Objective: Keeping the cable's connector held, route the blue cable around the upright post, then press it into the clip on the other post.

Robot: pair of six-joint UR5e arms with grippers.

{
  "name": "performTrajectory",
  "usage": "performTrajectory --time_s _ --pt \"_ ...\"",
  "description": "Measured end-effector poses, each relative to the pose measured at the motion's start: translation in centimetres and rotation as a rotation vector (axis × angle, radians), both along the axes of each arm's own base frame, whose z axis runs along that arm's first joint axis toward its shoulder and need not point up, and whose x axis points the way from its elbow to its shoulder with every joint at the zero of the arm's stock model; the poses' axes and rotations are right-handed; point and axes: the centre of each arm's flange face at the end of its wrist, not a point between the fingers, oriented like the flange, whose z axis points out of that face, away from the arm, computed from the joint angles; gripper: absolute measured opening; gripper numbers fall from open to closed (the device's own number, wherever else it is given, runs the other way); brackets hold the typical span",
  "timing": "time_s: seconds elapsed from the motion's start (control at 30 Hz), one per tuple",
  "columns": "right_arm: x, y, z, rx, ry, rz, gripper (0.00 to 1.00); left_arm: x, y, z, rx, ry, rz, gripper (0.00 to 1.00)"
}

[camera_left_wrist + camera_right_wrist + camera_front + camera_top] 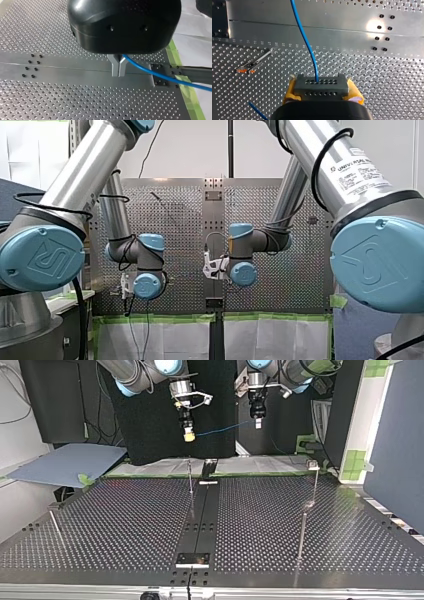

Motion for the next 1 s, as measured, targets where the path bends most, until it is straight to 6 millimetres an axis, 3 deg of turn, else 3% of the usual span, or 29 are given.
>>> performTrajectory --time_s 0.33,0.6,1.0 --pt "0.0 0.0 0.0 0.001 0.002 0.000 0.00 0.0 0.0 0.0 0.000 0.001 0.000 0.00" --pt "-0.7 2.0 -3.1 0.074 0.089 -0.004 0.00 0.0 0.0 0.0 0.000 0.001 0.000 0.00" --pt "-1.4 2.8 -4.0 0.133 0.154 -0.004 0.00 0.0 0.0 0.0 0.000 0.001 0.000 0.00"
